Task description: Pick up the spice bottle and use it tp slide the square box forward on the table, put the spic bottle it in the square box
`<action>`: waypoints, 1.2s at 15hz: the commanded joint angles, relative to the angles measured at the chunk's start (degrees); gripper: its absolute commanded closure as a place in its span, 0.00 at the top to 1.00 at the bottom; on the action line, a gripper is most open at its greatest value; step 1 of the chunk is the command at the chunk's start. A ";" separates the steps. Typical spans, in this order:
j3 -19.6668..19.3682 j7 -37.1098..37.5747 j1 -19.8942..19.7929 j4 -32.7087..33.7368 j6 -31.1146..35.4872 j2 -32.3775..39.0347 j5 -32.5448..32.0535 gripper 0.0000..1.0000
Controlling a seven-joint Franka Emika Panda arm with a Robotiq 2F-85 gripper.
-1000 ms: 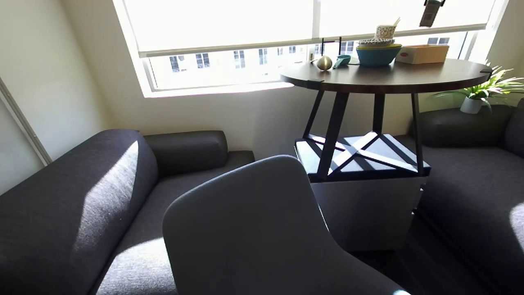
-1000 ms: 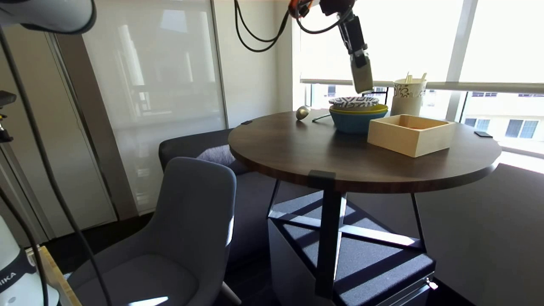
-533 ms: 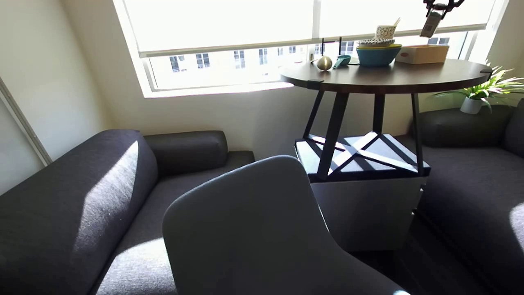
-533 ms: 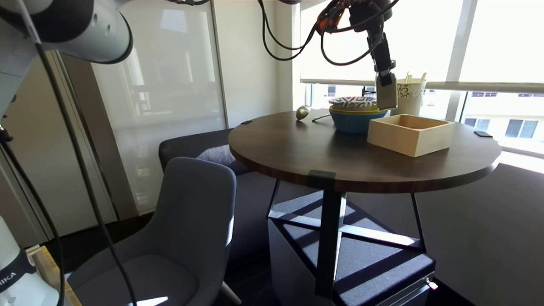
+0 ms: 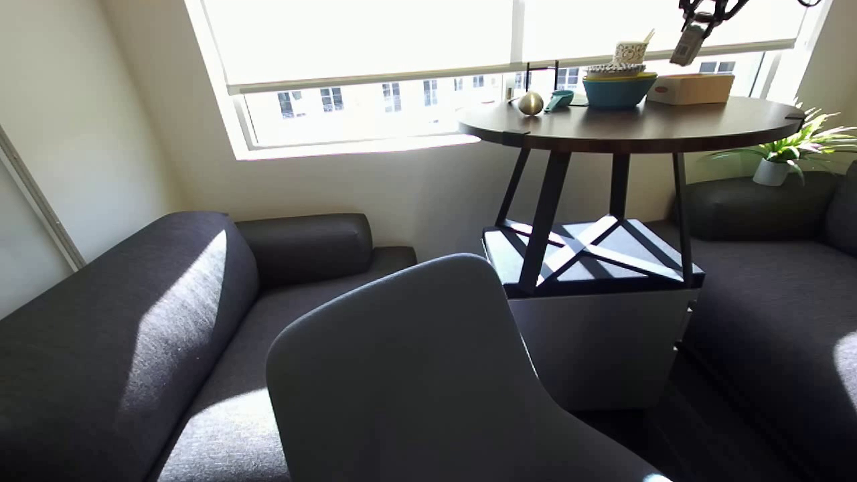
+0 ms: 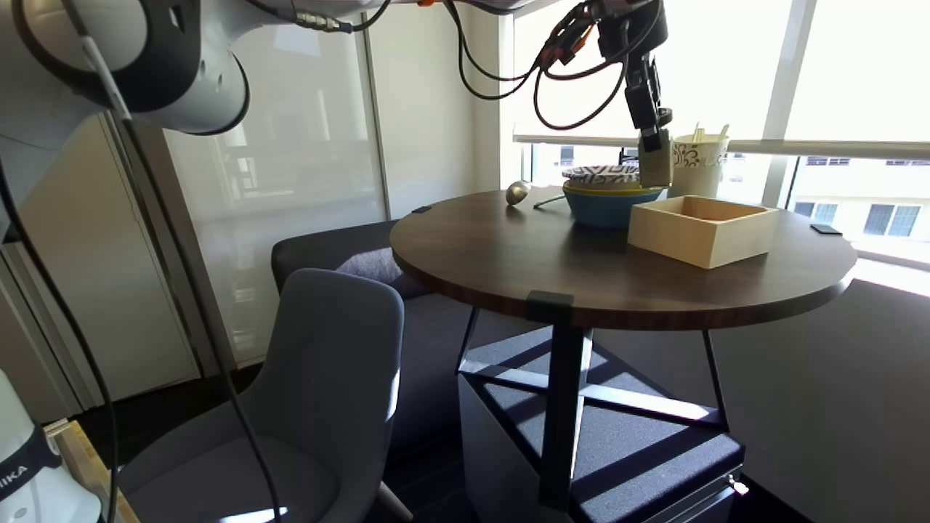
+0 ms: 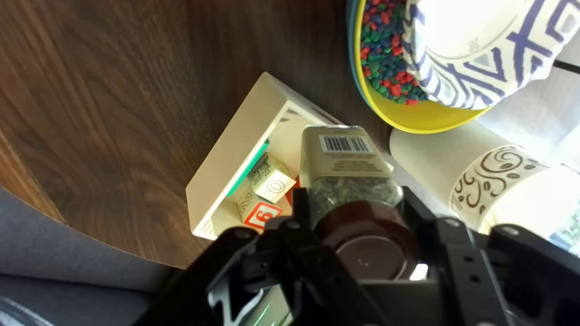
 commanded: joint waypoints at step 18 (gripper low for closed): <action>-4.17 26.39 1.00 1.38 1.16 4.97 -3.53 0.24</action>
